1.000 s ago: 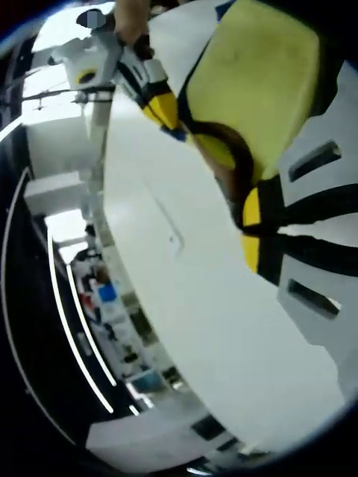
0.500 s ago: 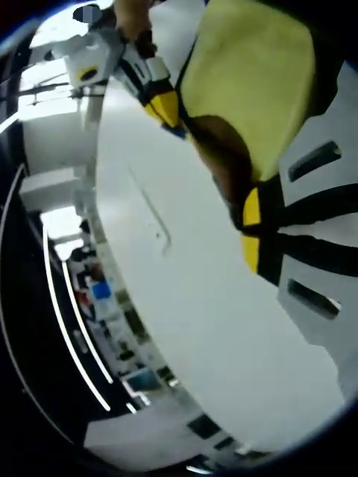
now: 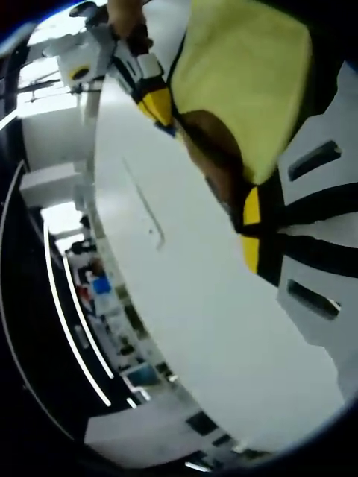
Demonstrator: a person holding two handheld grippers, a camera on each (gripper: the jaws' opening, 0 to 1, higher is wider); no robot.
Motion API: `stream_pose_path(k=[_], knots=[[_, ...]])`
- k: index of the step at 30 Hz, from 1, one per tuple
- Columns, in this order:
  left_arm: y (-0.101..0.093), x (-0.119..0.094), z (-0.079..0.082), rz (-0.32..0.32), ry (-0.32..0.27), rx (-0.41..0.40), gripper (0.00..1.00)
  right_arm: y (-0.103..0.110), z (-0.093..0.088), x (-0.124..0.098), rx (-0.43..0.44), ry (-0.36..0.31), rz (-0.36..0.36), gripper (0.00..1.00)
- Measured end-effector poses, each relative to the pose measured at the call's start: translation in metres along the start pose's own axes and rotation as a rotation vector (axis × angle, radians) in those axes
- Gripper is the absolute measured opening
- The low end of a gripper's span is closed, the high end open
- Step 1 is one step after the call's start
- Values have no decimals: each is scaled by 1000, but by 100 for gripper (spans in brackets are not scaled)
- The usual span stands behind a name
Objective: Fold the garment on the visible template until the final outline fits inside the template.
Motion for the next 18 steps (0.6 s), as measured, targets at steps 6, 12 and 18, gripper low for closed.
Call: stream_pose_path(k=[6,12,18], knots=[[7,-11,7,44,-43,-10,14,3,9,-6,-53,-29,-22,4],[5,-23,15,45,-57,-27,19,6,19,-15,-48,-53,-31,14],[1,-37,27,35,-84,-33,24,14,29,-30,-41,-57,-21,24]])
Point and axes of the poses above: the point that each gripper's makers call its tool centre point, and the gripper's own axes: x roughly forward along the fingers, y roughly to its left, z roughly out of its top, the point moved 7 cm from there along -x, roughly backward along the fingers, and after that the axes turned 5 degrees about -z, right-handed, at the moved point
